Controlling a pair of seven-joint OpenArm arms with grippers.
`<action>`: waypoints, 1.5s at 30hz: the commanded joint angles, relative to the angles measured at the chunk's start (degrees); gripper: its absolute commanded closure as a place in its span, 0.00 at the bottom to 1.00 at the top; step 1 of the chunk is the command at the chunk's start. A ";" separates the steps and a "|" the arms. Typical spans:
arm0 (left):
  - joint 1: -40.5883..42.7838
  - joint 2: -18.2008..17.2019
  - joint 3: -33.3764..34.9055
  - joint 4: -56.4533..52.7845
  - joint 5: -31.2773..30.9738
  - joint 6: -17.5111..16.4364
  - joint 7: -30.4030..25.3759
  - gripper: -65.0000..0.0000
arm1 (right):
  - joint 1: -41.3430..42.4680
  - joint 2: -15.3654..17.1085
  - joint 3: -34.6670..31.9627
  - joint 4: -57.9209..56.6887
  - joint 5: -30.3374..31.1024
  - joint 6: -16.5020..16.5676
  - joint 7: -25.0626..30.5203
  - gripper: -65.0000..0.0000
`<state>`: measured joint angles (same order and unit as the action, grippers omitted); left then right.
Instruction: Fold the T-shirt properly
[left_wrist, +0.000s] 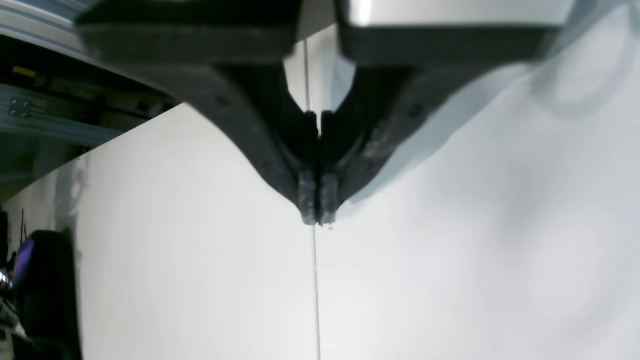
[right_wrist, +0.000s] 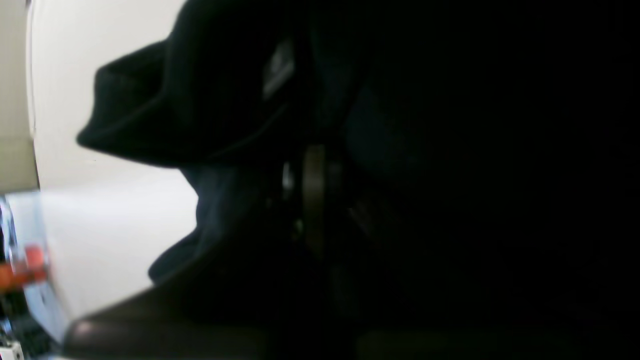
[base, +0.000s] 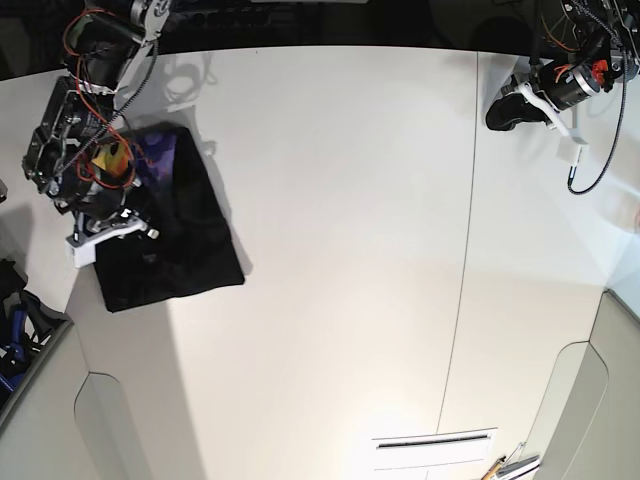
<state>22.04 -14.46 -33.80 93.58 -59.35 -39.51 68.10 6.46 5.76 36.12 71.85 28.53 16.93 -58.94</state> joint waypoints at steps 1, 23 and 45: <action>-0.13 -0.81 -0.28 0.74 -1.33 -0.49 -0.63 1.00 | -1.44 1.49 1.55 -0.09 -4.90 -1.46 -2.34 1.00; -3.50 -3.04 -0.31 1.03 -7.76 -0.49 -1.66 1.00 | 1.75 5.90 5.75 28.11 4.85 3.04 -1.68 1.00; 27.45 -2.67 -12.81 19.50 -10.88 -0.49 5.46 1.00 | -48.13 6.97 5.75 51.54 13.94 7.10 -10.58 1.00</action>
<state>49.10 -16.38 -46.13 112.40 -68.95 -39.55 74.32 -41.47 12.03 41.47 122.56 41.80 23.92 -70.13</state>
